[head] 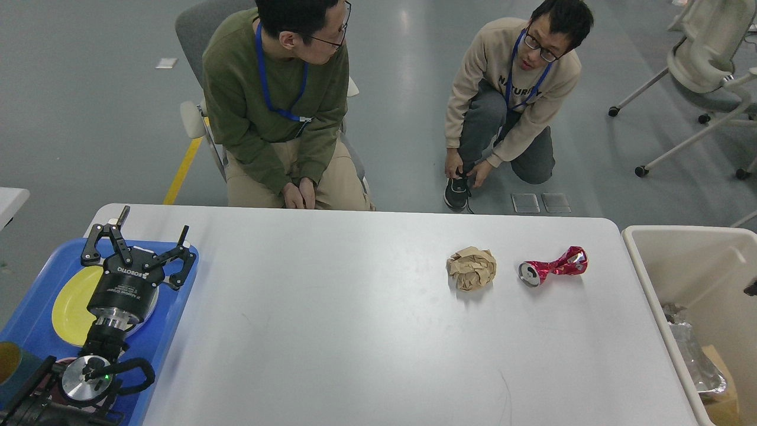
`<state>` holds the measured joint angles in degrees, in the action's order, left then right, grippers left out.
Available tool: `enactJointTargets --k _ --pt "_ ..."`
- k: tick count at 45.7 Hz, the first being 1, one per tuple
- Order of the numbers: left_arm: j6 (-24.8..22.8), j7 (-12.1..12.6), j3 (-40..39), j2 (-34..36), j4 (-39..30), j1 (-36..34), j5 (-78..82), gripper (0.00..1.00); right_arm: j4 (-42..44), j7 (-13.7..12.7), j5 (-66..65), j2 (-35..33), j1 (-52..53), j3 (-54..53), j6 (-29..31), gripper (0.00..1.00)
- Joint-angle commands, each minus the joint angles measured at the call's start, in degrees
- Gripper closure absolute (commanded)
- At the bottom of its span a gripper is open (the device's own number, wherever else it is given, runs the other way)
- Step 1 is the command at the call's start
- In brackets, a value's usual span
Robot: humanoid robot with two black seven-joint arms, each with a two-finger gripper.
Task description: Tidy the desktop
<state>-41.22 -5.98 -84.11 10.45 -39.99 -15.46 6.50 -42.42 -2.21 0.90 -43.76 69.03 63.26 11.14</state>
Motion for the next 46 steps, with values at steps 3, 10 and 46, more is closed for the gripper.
enactJointTargets --k 3,10,46 --pt "0.0 0.0 0.0 0.0 0.0 0.0 0.0 0.04 11.64 -0.08 0.15 5.61 -15.14 -7.97 -7.44 1.0" --pt "0.0 0.0 0.0 0.0 0.0 0.0 0.0 0.04 24.74 -0.08 1.38 12.55 -26.39 -12.98 -9.03 1.0" --pt "0.0 0.0 0.0 0.0 0.0 0.0 0.0 0.04 39.26 -0.17 1.65 22.49 -39.76 -15.62 -9.3 1.0"
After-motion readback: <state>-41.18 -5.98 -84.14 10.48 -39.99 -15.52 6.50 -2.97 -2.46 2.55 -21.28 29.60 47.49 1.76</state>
